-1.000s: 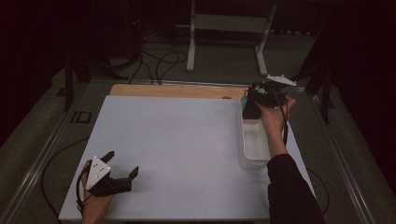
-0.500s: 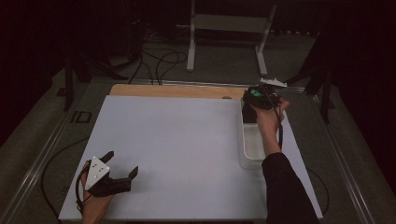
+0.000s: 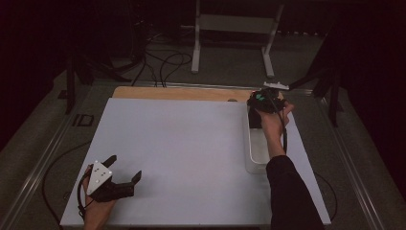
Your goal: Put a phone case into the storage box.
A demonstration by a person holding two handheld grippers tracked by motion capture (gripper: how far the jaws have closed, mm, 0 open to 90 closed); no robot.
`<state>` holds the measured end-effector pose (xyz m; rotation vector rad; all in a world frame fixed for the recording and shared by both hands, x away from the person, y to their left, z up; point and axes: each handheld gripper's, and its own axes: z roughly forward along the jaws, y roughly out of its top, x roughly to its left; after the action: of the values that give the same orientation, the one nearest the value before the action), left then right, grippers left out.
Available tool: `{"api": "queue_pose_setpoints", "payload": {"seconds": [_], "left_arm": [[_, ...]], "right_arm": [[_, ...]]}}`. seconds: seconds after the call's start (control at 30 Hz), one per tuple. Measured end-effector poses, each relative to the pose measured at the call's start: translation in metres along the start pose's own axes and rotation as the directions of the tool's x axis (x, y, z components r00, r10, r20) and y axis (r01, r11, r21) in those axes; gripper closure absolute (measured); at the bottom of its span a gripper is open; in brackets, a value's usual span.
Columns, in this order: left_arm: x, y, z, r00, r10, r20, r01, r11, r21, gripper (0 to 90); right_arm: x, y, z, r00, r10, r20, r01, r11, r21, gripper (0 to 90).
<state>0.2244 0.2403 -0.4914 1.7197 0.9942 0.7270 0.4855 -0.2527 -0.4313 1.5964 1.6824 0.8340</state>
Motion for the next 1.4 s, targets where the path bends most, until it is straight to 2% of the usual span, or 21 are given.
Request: {"api": "queue_pose_setpoints", "payload": {"seconds": [0.3, 0.53, 0.6, 0.7, 1.03, 1.4], "left_arm": [[0.0, 0.0, 0.0, 1.0, -0.004, 0.001, 0.004, 1.0, 0.002, 0.1], [0.0, 0.0, 0.0, 0.9999, -0.007, -0.009, 0.007, 1.0, 0.001, 0.1], [0.001, 0.0, 0.0, 0.9999, -0.009, -0.01, 0.009, 1.0, -0.002, 0.1], [0.001, 0.0, -0.001, 0.9998, -0.016, -0.014, 0.016, 0.9999, -0.005, 0.1], [0.001, 0.0, 0.0, 0.9998, -0.014, -0.014, 0.014, 0.9999, -0.005, 0.1], [0.0, 0.0, 0.0, 0.9999, -0.012, -0.011, 0.012, 0.9999, -0.001, 0.1]], "right_arm": [[0.002, -0.001, 0.007, 0.9999, -0.01, 0.009, 0.01, 1.0, -0.005, 12.7], [-0.003, -0.001, 0.01, 0.9996, 0.027, -0.005, -0.027, 1.0, -0.015, 11.3], [-0.005, -0.001, 0.009, 0.9988, 0.041, -0.026, -0.041, 0.999, -0.023, 9.3], [-0.006, 0.001, 0.007, 0.9984, 0.047, -0.032, -0.049, 0.998, -0.037, 8.8], [-0.011, 0.004, -0.001, 0.999, 0.036, -0.026, -0.038, 0.997, -0.066, 8.8], [-0.008, 0.005, -0.018, 0.9944, -0.024, -0.103, 0.016, 0.997, -0.079, 8.9]]}}
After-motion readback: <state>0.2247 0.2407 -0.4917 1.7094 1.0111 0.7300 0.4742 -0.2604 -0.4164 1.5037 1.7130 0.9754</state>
